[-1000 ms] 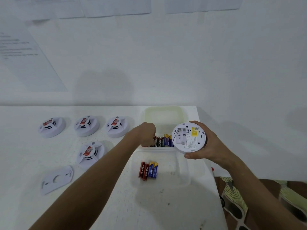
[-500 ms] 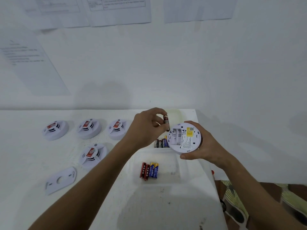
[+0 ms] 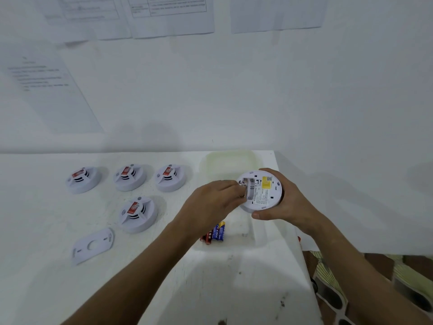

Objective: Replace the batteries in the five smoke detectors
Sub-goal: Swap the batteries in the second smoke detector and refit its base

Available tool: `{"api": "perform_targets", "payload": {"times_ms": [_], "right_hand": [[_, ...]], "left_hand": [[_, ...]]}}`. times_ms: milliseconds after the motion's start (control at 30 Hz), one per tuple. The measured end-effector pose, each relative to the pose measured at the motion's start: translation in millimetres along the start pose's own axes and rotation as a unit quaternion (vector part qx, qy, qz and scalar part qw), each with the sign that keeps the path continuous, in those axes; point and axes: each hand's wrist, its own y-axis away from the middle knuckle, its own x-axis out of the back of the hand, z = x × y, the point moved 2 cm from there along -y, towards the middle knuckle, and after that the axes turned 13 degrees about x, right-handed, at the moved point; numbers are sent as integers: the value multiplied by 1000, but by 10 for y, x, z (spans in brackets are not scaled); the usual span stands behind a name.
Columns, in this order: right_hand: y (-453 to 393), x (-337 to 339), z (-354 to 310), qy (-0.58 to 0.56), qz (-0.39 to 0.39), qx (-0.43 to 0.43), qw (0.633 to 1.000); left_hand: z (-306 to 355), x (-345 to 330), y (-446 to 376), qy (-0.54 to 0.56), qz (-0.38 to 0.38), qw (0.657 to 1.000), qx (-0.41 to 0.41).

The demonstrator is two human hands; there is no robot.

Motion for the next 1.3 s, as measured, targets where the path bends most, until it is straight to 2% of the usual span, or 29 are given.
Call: {"api": "perform_targets", "payload": {"times_ms": [133, 200, 300, 400, 500, 800, 933, 1000, 1033, 1100, 1133, 1200, 1300], "right_hand": [[22, -15, -35, -6, -8, 4, 1000], [27, -30, -49, -11, -10, 4, 1000], [36, -41, -72, -19, -21, 5, 1000], [47, -48, -100, -25, -30, 6, 999], [34, -83, -117, -23, -39, 11, 999], [-31, -84, -140, -7, -44, 16, 999], [-39, -63, -127, -6, -49, 15, 999], [-31, -31, -107, -8, -44, 9, 999], [-25, -11, -97, -8, -40, 6, 999], [-11, 34, -67, -3, -35, -3, 999], [-5, 56, -51, 2, -32, -5, 999], [-2, 84, -30, 10, -29, -8, 999], [-17, 96, 6, 16, -26, -12, 999]], "left_hand": [[-41, -9, 29, 79, -18, 996, 37], [-43, 9, 24, 131, -45, 985, 105], [-81, 67, -11, 202, -86, 941, 258], [-121, 115, -44, 224, -170, 894, 348], [-107, 130, -52, 266, -227, 858, 378], [-127, 109, -93, 351, -200, 806, 433], [-174, 96, -138, 343, -230, 808, 419], [-274, 78, -181, 344, -208, 808, 431], [-358, 64, -202, 316, -183, 821, 438], [-571, 7, -253, 164, -151, 881, 418], [-658, -34, -278, 85, -156, 900, 398], [-789, -145, -324, -10, -197, 909, 367], [-850, -332, -411, -73, -255, 905, 333]]}}
